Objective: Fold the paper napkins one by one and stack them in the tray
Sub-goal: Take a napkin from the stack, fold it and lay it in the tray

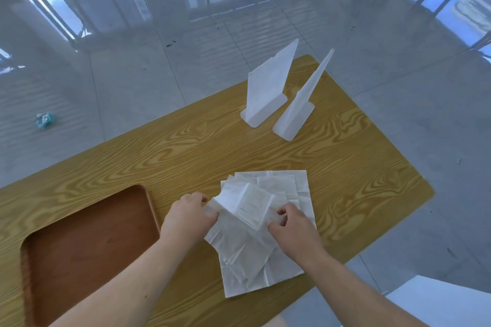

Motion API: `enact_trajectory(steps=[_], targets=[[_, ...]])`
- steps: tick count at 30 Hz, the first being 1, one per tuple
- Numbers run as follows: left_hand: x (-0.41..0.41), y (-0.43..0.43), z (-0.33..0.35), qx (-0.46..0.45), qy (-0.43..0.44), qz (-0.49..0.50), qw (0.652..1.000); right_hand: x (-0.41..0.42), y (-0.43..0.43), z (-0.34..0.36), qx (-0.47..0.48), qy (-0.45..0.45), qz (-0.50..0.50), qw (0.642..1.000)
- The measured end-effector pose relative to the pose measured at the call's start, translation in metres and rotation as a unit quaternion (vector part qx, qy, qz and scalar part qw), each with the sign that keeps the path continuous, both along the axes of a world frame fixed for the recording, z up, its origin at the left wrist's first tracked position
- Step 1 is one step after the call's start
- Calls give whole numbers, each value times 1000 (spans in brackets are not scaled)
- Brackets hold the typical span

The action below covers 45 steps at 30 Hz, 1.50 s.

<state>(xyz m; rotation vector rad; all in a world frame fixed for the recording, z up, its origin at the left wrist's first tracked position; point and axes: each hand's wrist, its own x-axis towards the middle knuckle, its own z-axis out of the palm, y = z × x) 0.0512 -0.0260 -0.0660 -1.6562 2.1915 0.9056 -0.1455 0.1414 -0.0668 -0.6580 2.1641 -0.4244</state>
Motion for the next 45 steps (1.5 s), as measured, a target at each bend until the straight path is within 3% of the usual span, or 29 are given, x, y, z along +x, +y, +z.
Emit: enact_trajectory(steps=[11,20,27,30,32,34,38,42,45], targets=[[-19,-14,-2,-35,53,16,998,-5,-7,0,-24,29,114,993],[-69,-47,-24,-26,35,-51,998,-5,-8,-14,-90,87,273,954],[-88,-52,-27,-20,-1,-58,998,-15,-10,-18,-88,61,266,958],[-83,-49,-17,-3,36,-44,998,-20,-13,-16,-92,34,237,966],[-78,-48,-3,66,102,6,993,-26,-13,-12,-98,27,207,973],[-74,-47,21,187,189,93,960,-35,-14,-7,-113,35,158,980],[-64,-45,67,379,316,228,840,-52,-22,7,-143,10,72,987],[-51,-44,93,408,379,328,763,-65,-47,27,-118,-146,23,982],[-35,-53,107,373,418,384,734,-67,-69,36,-93,-296,11,951]])
